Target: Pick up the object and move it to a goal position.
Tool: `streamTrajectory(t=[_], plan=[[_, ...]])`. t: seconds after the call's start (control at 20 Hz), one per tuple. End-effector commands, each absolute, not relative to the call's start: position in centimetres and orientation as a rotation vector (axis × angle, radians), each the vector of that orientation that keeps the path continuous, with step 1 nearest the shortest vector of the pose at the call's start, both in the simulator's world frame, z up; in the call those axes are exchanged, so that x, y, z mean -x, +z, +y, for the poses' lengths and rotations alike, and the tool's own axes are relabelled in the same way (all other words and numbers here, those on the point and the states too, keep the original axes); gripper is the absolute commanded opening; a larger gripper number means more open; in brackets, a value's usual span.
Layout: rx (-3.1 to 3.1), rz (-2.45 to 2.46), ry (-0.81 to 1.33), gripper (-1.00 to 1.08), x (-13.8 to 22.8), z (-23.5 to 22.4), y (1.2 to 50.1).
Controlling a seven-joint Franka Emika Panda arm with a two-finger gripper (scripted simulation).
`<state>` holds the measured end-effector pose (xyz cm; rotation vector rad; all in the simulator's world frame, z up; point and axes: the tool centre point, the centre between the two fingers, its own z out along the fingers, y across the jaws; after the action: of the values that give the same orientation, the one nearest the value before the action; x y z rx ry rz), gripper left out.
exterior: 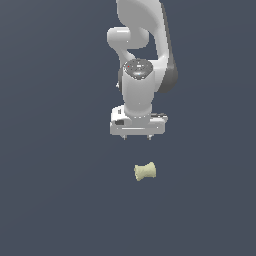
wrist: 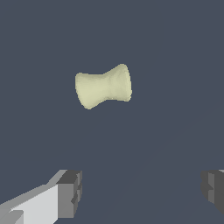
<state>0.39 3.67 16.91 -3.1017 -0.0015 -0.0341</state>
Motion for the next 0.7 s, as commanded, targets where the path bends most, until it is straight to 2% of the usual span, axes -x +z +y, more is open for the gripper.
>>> streamTrajectory(t=[0.0, 0.65], plan=[[3.097, 0.001, -0.033, 1.0, -0.39, 4.05, 16.82], [3.093, 0.145, -0.026, 1.0, -1.11, 4.08, 16.46]])
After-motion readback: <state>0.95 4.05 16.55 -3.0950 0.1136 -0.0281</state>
